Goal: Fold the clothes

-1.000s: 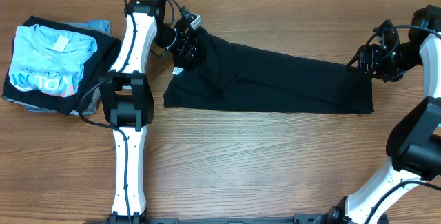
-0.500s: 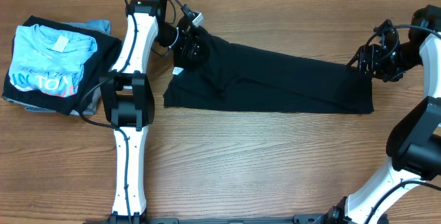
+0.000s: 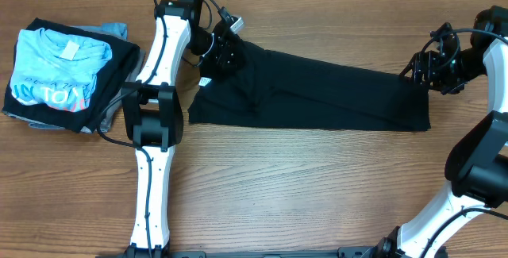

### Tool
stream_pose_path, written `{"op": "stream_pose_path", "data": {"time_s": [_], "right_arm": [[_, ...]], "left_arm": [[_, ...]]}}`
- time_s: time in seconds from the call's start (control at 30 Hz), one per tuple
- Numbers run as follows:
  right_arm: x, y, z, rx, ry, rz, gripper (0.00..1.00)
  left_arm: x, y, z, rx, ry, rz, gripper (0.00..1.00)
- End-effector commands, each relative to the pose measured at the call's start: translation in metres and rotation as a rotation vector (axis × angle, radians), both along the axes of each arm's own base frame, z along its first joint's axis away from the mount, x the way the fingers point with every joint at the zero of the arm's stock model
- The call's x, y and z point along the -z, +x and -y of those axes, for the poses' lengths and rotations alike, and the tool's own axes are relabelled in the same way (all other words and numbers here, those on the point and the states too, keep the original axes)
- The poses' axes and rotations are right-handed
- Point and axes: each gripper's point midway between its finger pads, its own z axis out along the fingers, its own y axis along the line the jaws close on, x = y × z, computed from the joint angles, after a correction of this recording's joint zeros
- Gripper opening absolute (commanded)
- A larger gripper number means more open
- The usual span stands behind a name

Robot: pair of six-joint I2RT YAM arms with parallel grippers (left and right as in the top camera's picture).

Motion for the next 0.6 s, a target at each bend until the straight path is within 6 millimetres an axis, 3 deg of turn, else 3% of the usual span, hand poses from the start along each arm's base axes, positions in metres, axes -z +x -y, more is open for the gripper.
{"op": "stream_pose_path", "data": {"time_s": [0.0,0.23,0.43,0.57], "right_arm": [[-0.008,0.005,0.001,0.001,-0.002,0.028,0.76],[-0.008,0.005,0.001,0.001,-0.001,0.026,0.76],[-0.008,0.005,0.001,0.001,-0.001,0.026,0.76],[-0.008,0.005,0.001,0.001,-0.001,0.027,0.77]], "left_arm": [[0.007,-0.001,-0.008,-0.016,0.017,-0.021,0.20],[-0.014,0.003,-0.015,-0.067,0.048,-0.039,0.13],[-0.062,0.012,-0.019,-0.129,0.076,0.005,0.10],[-0.068,0.010,-0.033,-0.223,0.165,-0.038,0.09]]}}
